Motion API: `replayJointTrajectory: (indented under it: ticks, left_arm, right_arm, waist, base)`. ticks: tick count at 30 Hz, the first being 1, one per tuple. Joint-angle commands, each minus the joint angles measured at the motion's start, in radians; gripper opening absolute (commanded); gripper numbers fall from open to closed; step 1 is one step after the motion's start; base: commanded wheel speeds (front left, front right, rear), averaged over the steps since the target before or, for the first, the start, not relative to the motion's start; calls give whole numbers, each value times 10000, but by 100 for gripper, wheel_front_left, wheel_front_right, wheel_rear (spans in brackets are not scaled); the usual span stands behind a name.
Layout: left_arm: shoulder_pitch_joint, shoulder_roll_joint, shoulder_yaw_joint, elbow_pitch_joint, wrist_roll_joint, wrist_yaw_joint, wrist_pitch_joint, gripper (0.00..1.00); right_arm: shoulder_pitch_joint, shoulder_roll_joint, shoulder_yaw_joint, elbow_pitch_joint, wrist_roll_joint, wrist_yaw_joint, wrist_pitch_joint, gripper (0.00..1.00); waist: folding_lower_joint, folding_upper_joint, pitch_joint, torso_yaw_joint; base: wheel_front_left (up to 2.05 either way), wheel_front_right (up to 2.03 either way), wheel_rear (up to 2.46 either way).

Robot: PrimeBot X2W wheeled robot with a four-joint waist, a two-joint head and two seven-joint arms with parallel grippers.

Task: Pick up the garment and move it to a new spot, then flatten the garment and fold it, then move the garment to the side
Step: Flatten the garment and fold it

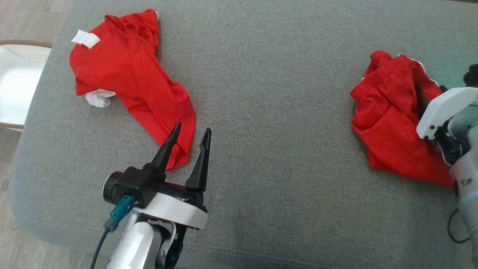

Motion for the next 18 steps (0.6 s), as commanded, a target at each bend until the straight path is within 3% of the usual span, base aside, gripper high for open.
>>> replayJointTrajectory:
  ticks: [1, 2, 13, 18]
  left_arm:
    - [-319, 16, 318, -309, -58, 54, -53, 100]
    - [-323, 16, 328, -303, -57, 62, -53, 100]
    - [-300, 16, 353, -223, -144, 143, -53, 100]
    - [-170, 16, 367, -184, -171, 191, -53, 100]
  right_arm:
    - [-285, -126, 305, -98, 212, -7, 125, 47]
    - [-325, -130, 437, -46, 293, -7, 101, 0]
    - [-1054, -230, 1137, -374, 678, -7, -2417, 0]
    - [-932, 52, 1704, -1015, 871, -7, -3136, 0]
  waist:
    - [0, 0, 4, -20]
    - [0, 0, 7, -39]
    - [0, 0, -381, -462]
    - [0, 0, -827, -620]
  base:
    - [0, 0, 0]
    - [0, 0, 0]
    - [0, 0, 0]
    - [0, 0, 0]
